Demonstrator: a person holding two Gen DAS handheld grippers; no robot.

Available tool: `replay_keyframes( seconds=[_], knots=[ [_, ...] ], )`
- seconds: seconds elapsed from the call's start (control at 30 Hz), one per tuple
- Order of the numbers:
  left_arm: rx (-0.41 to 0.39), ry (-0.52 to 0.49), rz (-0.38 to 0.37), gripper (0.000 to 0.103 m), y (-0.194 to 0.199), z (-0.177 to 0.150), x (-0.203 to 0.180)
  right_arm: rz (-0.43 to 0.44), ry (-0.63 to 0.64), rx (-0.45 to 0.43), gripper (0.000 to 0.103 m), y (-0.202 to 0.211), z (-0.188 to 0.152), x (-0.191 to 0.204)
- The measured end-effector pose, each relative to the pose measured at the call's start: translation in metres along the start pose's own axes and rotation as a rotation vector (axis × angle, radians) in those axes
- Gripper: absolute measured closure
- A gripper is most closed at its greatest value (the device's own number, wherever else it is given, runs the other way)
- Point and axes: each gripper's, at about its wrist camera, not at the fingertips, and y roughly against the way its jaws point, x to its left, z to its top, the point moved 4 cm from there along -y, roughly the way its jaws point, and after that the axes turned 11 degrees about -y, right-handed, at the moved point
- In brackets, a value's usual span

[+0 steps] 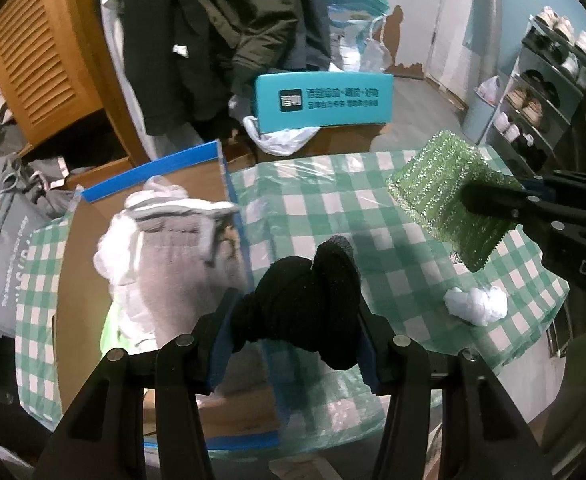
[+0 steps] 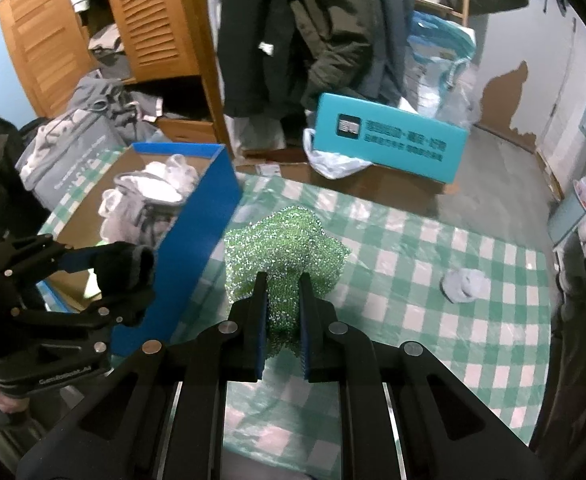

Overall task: Organize soft objects
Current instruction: 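Carry the green scrubber over the box and release it with the right gripper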

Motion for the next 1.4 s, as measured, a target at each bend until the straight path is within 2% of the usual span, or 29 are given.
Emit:
replay_keyframes(
  seconds=[0.73, 1.17, 1.4],
  knots=[
    [-0.005, 0.143, 0.062, 0.049, 0.017, -0.037, 0.076, 0.085, 0.158, 0.046, 0.092, -0.025, 0.002, 0.103],
    [0.032, 0.269, 0.082, 0.049, 0.009, -0.066, 0.132, 0.118, 0.246, 0.084, 0.092, -0.044, -0.005, 0.16],
    [0.061, 0.334, 0.081, 0.049, -0.003, -0.081, 0.156, 0.122, 0.283, 0.12, 0.092, -0.063, -0.017, 0.179]
  ],
)
